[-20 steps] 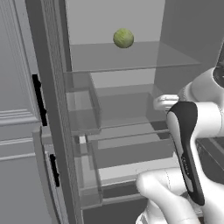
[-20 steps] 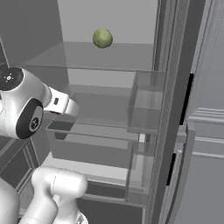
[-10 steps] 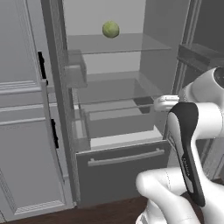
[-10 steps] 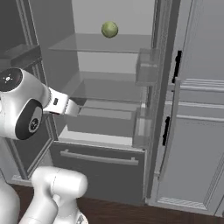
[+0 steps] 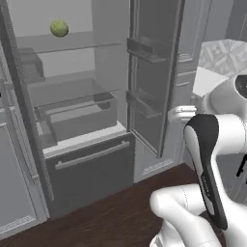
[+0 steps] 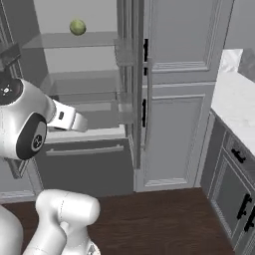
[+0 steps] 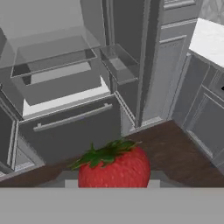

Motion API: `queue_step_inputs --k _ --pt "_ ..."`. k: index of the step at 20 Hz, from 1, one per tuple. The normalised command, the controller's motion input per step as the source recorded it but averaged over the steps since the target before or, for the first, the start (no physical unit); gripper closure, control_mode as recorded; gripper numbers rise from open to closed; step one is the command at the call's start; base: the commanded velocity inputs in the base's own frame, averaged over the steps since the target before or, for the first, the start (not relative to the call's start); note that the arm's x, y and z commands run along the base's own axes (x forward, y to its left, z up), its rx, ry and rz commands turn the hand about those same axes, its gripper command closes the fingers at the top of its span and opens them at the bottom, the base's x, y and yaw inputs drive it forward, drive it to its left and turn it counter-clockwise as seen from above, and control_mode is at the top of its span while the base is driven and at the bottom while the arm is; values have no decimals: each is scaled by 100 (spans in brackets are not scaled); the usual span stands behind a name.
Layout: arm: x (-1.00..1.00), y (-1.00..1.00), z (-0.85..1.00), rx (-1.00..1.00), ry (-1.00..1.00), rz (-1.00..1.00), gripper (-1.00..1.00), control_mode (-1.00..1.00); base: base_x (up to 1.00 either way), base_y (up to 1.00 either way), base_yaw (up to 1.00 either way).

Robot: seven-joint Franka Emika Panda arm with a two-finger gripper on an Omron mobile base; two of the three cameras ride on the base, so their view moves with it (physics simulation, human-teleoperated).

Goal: Take the strawberry from the fridge and place it on top of the pancake, located on the dining counter.

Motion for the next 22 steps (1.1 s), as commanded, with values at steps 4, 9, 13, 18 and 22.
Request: queue_step_inputs --k 4,9,13,18,22 --pt "0 0 0 0 0 0 100 100 -20 -21 -80" --pt "0 0 0 0 0 0 100 100 -11 -27 -81" --pt "0 0 0 0 0 0 100 100 -8 -31 -80" --pt "0 0 0 0 0 0 100 100 -4 -35 -80" --pt "0 0 0 0 0 0 100 100 0 -42 -80"
